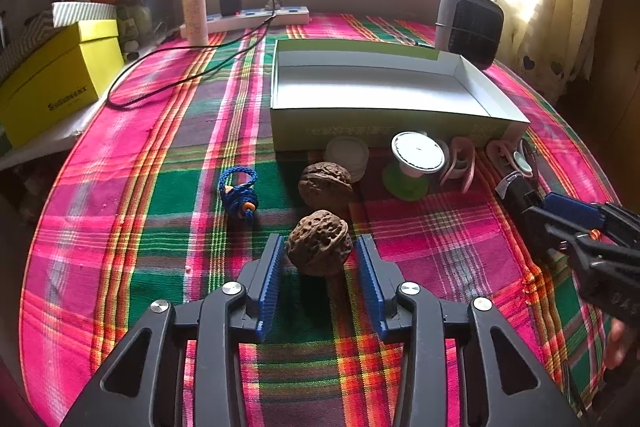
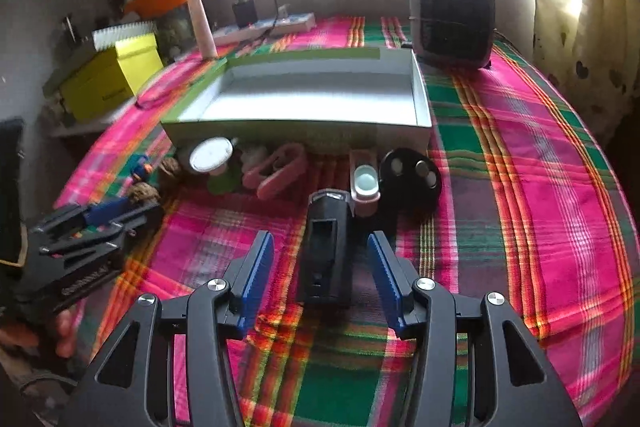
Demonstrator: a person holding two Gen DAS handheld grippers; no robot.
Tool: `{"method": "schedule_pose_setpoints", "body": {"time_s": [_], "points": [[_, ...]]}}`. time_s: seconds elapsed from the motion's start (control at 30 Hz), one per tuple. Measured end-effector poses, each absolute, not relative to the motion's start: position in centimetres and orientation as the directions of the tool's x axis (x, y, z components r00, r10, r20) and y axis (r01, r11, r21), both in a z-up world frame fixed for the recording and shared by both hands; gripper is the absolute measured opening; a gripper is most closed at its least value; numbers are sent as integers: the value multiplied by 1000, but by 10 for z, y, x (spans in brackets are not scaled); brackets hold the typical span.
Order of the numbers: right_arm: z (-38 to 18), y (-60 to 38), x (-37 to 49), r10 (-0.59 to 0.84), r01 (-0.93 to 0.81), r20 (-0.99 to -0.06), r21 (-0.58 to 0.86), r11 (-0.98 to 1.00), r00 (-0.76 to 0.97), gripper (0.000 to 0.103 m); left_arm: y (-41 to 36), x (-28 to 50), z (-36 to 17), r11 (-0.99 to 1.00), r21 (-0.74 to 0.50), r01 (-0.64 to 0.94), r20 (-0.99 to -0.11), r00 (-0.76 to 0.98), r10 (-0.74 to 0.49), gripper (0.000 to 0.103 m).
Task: Organize objects
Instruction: 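Lift the walnut with left gripper while right gripper lifts the black device, then carry walnut and black device over the white box tray with both grippers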
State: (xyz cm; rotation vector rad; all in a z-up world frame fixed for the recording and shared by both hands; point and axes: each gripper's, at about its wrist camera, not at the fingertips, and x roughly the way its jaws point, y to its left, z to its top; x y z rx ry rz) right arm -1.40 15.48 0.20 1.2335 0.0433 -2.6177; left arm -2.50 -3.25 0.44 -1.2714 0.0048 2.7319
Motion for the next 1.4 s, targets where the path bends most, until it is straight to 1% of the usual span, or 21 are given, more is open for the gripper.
{"method": "schedule_pose_setpoints", "body": {"time_s": [0.23, 0.53, 0.6, 0.63, 0.67, 0.73, 0.8, 1.17, 1.3, 1.4], "points": [[-6, 154, -18, -175, 227, -782, 45, -973, -598, 50, -31, -23, 4, -989, -76, -129, -758, -637, 141, 40], [-6, 153, -16, -161, 221, -776, 29, -975, -610, 49, -28, -26, 5, -992, -59, -111, -761, -638, 116, 41], [-6, 155, -16, -153, 215, -776, 24, -976, -612, 41, -28, -26, 5, -993, -56, -105, -762, -638, 110, 40], [-6, 155, -16, -154, 215, -775, 23, -976, -613, 39, -27, -27, 5, -993, -55, -103, -762, -639, 108, 40], [-6, 156, -16, -156, 218, -775, 24, -976, -612, 37, -27, -27, 5, -994, -52, -100, -762, -639, 105, 38], [-5, 154, -16, -161, 225, -775, 24, -974, -612, 34, -28, -28, 5, -995, -47, -90, -763, -640, 94, 31], [-5, 153, -15, -164, 232, -774, 23, -972, -612, 29, -29, -28, 5, -995, -55, -86, -763, -639, 97, 29], [-2, 154, -14, -198, 243, -771, 58, -968, -605, 29, -31, -26, 6, -994, -61, -86, -768, -632, 102, 29], [8, 154, -15, -235, 260, -758, 90, -962, -608, 29, -30, -23, 13, -993, -62, -101, -761, -639, 112, 29], [16, 151, -17, -236, 267, -749, 82, -960, -619, 29, -29, -23, 21, -992, -62, -108, -749, -652, 118, 29]]}}
